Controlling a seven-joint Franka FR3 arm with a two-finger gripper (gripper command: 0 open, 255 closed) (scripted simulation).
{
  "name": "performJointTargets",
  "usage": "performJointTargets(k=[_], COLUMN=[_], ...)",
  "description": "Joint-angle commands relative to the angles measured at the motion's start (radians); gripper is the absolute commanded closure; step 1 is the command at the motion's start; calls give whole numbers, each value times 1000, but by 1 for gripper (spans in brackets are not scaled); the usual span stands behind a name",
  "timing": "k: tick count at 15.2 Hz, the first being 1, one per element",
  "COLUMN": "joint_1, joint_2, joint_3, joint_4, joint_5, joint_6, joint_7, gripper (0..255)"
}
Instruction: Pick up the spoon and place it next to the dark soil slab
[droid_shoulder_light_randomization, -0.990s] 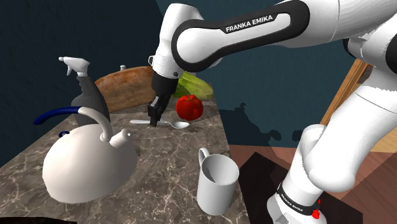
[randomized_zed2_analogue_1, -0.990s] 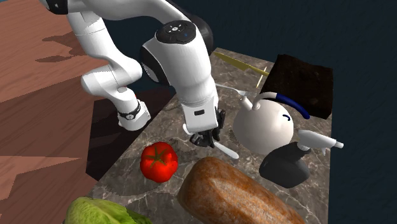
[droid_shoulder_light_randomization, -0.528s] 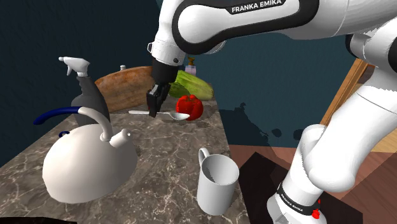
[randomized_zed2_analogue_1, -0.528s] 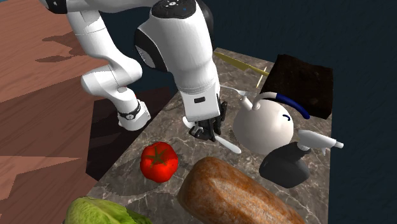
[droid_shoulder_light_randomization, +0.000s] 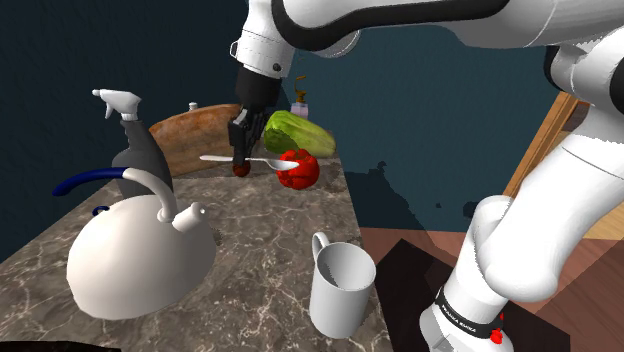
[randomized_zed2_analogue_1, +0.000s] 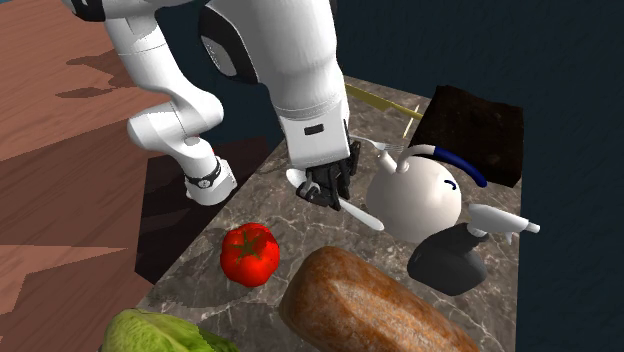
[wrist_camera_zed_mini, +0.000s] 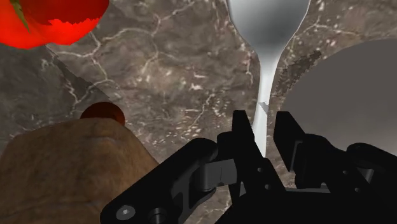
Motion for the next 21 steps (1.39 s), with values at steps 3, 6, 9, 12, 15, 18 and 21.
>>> performJointTargets(k=[3, 6, 9, 12, 15, 18, 21], joint_1=[-2, -3, 23, 49, 73, 96, 118], joint_2=[3, 8, -21, -41, -53, -54, -46], joint_3=[-2, -3, 40, 85, 133, 184, 237], joint_4=[58, 98, 71, 54, 48, 52, 66], joint_5=[-5, -8, -5, -3, -3, -7, -16], joint_6=[-55, -90, -80, -72, -65, -59, -54], joint_7=[8, 13, 80, 149, 221, 295, 372], gripper=[255, 255, 255, 255, 255, 255, 255])
